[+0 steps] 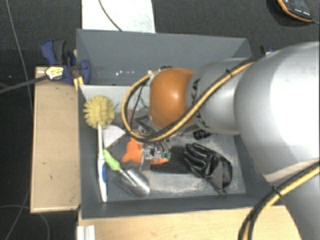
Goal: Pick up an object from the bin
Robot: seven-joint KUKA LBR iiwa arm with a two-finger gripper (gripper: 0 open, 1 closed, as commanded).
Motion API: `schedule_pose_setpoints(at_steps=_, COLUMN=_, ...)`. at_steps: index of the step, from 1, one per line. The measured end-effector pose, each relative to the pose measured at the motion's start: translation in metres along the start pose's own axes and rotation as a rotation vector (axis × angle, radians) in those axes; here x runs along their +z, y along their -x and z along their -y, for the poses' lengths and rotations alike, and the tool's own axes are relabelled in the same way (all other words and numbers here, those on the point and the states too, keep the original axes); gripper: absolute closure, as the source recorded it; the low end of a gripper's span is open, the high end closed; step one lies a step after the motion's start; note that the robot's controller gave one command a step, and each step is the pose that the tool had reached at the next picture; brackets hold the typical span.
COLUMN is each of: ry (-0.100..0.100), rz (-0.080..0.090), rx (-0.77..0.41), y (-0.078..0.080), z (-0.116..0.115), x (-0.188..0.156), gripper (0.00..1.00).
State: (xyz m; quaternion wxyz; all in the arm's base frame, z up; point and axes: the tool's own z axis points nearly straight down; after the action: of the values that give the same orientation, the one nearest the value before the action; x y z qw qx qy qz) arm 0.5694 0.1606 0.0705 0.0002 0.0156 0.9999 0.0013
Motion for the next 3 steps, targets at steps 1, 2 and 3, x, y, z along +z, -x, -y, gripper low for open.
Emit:
schedule_pose_setpoints(at_steps=1, ry=-0.002, rz=-0.002, rx=-0.145, y=0.018, z=0.001, x=0.000, gripper=0.00)
schedule_pose_setpoints(at_steps=2, ry=0.002, rz=0.002, rx=-0.001, y=0.001, z=0.000, x=0.000, gripper=0.00)
schedule_pose_setpoints(at_steps=3, ry=-0.001, rz=0.000, rx=-0.142, y=0.019, z=0.001, x=-0.001, gripper=1.00)
